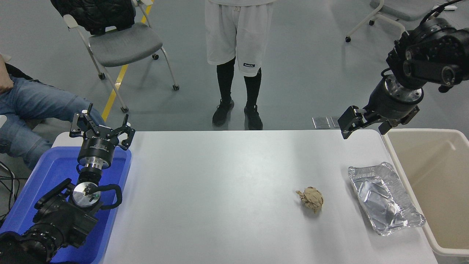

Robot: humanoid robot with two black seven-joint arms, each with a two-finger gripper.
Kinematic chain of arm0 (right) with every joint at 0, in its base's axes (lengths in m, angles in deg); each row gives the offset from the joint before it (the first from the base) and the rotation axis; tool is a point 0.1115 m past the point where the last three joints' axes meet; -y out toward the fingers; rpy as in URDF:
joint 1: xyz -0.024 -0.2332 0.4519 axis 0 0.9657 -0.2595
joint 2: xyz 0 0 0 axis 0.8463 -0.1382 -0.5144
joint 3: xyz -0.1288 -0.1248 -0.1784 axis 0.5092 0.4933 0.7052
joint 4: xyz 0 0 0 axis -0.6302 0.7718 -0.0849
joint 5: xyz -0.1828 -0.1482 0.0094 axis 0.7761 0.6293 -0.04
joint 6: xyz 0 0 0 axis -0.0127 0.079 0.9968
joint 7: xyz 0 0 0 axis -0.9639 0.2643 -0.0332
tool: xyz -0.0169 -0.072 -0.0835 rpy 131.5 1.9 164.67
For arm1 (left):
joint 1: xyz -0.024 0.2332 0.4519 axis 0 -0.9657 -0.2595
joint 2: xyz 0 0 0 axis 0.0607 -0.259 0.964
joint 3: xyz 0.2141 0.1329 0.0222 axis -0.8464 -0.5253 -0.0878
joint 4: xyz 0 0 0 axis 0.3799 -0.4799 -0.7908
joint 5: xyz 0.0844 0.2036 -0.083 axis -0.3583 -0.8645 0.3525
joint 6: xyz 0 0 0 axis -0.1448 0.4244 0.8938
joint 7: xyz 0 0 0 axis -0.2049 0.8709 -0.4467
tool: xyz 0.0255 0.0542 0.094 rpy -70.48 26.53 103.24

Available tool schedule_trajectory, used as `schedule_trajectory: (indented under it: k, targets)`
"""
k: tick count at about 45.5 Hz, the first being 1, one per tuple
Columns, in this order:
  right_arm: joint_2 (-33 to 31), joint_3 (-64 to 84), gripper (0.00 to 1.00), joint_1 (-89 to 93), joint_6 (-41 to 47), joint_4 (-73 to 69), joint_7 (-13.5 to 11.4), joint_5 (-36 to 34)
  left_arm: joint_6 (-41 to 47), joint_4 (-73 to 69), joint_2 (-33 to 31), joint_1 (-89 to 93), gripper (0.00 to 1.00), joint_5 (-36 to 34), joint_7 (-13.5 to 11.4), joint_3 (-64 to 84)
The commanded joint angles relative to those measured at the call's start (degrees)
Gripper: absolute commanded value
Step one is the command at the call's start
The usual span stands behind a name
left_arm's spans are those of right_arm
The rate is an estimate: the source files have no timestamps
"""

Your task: Pick up foil plate and place in dustbin

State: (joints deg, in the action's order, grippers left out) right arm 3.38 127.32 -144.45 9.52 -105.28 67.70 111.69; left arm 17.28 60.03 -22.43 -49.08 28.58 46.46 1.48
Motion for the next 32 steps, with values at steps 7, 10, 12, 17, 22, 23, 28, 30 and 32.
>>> schedule_trajectory:
  k: [7, 10, 12, 17, 22, 23, 28, 30, 32]
  targets:
    - [0.23, -0.1, 1.0, -0.06, 0.0, 0.0, 0.0, 0.0, 0.08, 0.0, 0.0, 0.0, 0.99, -0.04, -0.02, 0.0]
    - [0.23, -0.63, 1.0, -0.06, 0.0, 0.0, 0.0, 0.0, 0.08, 0.0, 0.0, 0.0, 0.99, 0.05, -0.02, 0.0]
    - [0.23, -0.98, 1.0, -0.15, 0.0, 0.0, 0.0, 0.0, 0.08, 0.0, 0.0, 0.0, 0.99, 0.05, -0.02, 0.0]
    - [0.14, -1.59, 1.0, -0.33, 0.0, 0.0, 0.0, 0.0, 0.08, 0.0, 0.0, 0.0, 0.99, 0.05, -0.02, 0.0]
    - [0.14, -1.77, 1.0, -0.59, 0.0, 0.0, 0.0, 0.0, 0.08, 0.0, 0.0, 0.0, 0.99, 0.05, -0.02, 0.0]
    - [0.14, -1.77, 1.0, -0.59, 0.0, 0.0, 0.0, 0.0, 0.08, 0.0, 0.0, 0.0, 0.99, 0.05, -0.02, 0.0]
    - [-0.03, -1.77, 1.0, -0.94, 0.0, 0.18, 0.0, 0.0, 0.07, 0.0, 0.0, 0.0, 0.99, -0.04, -0.02, 0.0]
    - [-0.03, -1.77, 1.0, -1.03, 0.0, 0.18, 0.0, 0.0, 0.08, 0.0, 0.0, 0.0, 0.99, 0.05, -0.02, 0.0]
    - [-0.03, -1.86, 1.0, -1.03, 0.0, 0.18, 0.0, 0.0, 0.08, 0.0, 0.0, 0.0, 0.99, -0.04, -0.02, 0.0]
